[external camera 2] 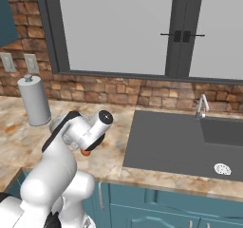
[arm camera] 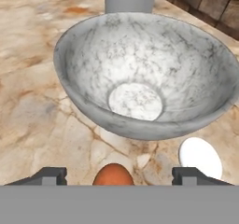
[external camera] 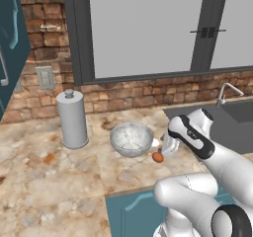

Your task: Gather the eggs and milk located in the vicinity of the sink area and place them right next to the bowl.

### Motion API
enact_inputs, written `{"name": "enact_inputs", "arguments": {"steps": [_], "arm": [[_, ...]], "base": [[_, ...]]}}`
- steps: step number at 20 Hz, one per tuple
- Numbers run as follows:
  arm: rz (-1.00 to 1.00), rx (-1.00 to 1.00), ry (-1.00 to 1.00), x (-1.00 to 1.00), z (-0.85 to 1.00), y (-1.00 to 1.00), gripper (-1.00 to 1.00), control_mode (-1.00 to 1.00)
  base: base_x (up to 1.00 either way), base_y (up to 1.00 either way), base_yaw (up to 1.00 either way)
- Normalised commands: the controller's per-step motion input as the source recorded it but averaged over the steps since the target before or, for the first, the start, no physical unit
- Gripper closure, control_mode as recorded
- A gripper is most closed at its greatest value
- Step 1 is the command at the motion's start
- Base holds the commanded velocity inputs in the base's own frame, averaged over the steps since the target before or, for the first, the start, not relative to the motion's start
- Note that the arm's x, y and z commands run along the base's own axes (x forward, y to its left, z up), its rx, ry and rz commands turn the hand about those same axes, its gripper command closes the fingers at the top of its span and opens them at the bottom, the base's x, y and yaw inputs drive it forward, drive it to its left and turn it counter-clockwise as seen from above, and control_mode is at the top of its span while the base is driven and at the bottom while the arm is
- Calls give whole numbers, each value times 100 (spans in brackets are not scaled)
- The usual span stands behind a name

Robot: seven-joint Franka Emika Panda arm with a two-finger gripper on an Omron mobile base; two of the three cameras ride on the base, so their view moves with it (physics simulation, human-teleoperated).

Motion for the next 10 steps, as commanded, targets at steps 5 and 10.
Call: {"name": "enact_inputs", "arguments": {"steps": [5, 10], "arm": [[0, 0, 0, 0, 0, 0, -100, -100], [-2, 0, 3, -4, 3, -5, -100, -100]], "base": [[0, 0, 0], [0, 0, 0]]}}
